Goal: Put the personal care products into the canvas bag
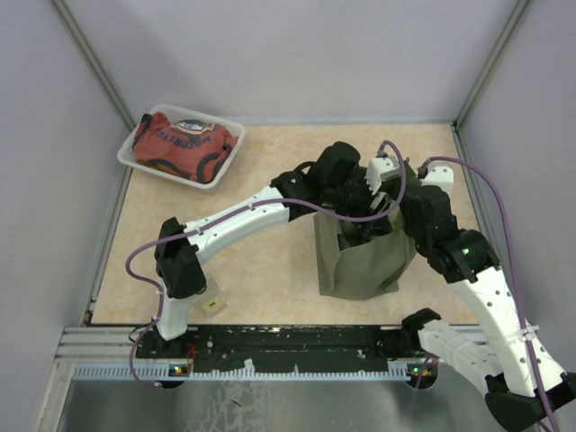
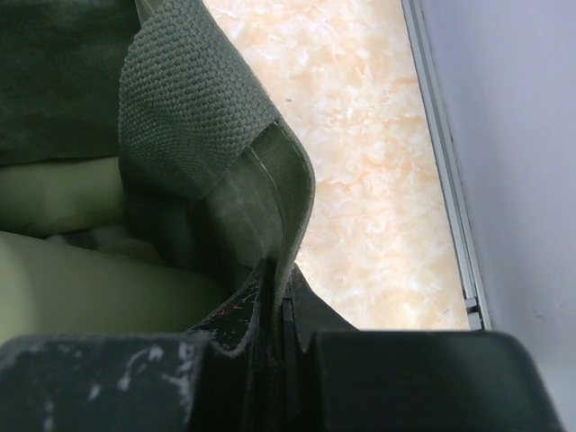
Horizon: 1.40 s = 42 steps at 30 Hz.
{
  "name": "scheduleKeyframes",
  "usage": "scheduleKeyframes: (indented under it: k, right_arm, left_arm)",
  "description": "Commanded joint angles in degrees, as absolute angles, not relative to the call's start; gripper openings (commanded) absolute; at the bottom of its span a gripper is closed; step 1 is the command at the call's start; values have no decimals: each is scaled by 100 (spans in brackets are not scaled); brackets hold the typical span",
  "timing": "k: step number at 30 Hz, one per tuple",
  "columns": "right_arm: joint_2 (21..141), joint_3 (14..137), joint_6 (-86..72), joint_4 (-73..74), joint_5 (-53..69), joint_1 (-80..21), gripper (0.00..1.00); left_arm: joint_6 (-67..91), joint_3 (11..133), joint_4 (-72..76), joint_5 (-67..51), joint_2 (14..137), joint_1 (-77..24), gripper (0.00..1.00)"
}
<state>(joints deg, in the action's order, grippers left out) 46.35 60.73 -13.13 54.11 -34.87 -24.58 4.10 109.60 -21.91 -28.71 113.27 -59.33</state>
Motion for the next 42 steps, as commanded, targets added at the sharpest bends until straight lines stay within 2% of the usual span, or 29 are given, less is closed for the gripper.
scheduleKeyframes:
  k: [1, 12, 13, 15, 18, 22, 25, 26, 34, 37, 42]
  right_arm:
    - [4657, 6082, -1274, 5335, -3634, -2420, 0]
    - [4754, 6073, -1274, 5328, -3637, -2425, 0]
    - [4762, 6073, -1274, 5326, -3635, -2423, 0]
    - [4775, 6066, -1274, 5317, -3630, -2418, 0]
    - [4781, 6056, -1274, 5309, -3637, -2421, 0]
    - [4779, 6053, -1266, 5300, -3637, -2422, 2]
    - [4781, 6047, -1257, 5291, -3630, -2419, 3]
    - [4781, 6045, -1257, 5283, -3631, -2425, 4]
    - [4815, 6025, -1254, 5258, -3617, -2426, 4]
    - [4833, 6013, -1257, 5247, -3606, -2421, 4]
    - [4858, 5991, -1232, 5206, -3603, -2423, 4]
  left_arm:
    - [433, 10918, -2031, -3273, 10989, -6123, 0]
    - [249, 10759, -2404, -2702, 11207, -6293, 0]
    - [239, 10760, -2426, -2646, 11217, -6312, 2]
    - [225, 10753, -2458, -2500, 11209, -6328, 23]
    - [188, 10718, -2461, -2352, 11120, -6328, 40]
    - [148, 10669, -2417, -2271, 10893, -6328, 76]
    - [113, 10623, -2408, -2243, 10668, -6319, 96]
    - [102, 10613, -2416, -2241, 10584, -6319, 99]
    - [173, 10586, -2545, -1968, 9786, -6279, 99]
    - [271, 10424, -2955, -963, 9370, -6284, 100]
    - [1127, 8986, -3532, 1141, 8095, -6284, 100]
